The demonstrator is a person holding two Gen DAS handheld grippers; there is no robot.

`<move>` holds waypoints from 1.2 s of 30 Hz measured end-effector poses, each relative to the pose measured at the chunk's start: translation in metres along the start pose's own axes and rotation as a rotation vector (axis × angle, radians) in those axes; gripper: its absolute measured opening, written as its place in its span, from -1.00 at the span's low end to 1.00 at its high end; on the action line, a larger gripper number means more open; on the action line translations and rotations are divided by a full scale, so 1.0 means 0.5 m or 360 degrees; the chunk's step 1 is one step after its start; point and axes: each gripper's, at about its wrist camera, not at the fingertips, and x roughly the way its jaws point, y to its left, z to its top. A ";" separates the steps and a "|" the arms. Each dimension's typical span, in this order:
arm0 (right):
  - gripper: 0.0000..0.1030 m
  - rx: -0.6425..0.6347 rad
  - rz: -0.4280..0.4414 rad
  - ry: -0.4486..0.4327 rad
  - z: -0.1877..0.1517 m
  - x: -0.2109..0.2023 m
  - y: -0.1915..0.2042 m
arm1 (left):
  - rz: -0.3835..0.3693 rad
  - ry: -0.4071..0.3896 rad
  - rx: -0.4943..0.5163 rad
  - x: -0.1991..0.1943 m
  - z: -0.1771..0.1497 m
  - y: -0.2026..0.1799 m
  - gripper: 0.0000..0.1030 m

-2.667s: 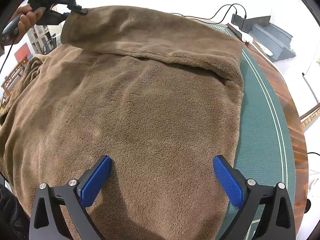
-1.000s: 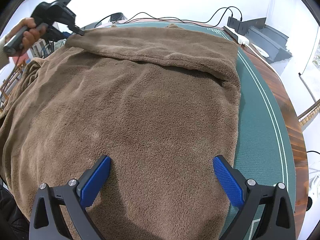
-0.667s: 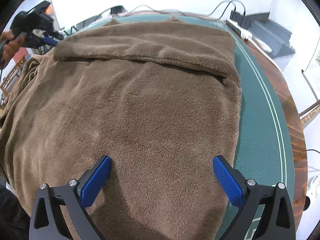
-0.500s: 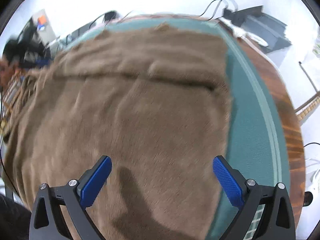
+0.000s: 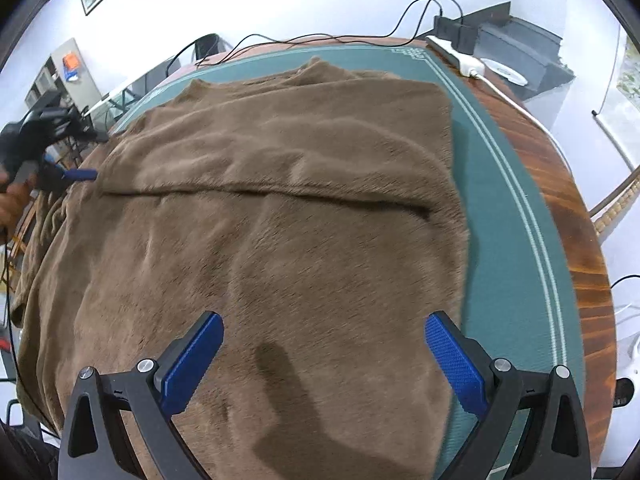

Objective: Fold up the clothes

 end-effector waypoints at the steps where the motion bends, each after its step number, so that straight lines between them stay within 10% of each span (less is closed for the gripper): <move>1: 0.99 -0.0002 -0.0001 -0.0011 0.000 -0.002 0.003 | 0.0003 0.0005 0.0005 0.007 0.004 -0.001 0.43; 8: 0.99 0.0032 -0.0060 -0.0100 0.038 -0.014 -0.013 | 0.0104 0.0050 0.0091 0.056 0.012 -0.031 0.43; 12: 0.99 0.0014 -0.0080 -0.0137 0.067 -0.008 -0.015 | 0.0151 0.0085 0.0037 0.049 0.005 -0.030 -0.43; 16: 0.99 -0.0047 -0.0097 -0.0174 0.099 0.005 -0.002 | 0.0225 0.0002 0.0019 0.001 -0.010 -0.030 -0.53; 28: 0.99 -0.0120 -0.0093 -0.0176 0.126 0.034 0.024 | 0.0545 -0.0033 0.0289 -0.021 -0.047 -0.036 -0.45; 36: 0.99 -0.0047 -0.0095 -0.0014 0.109 0.090 -0.010 | 0.0670 -0.0162 0.0407 -0.032 -0.036 -0.047 0.33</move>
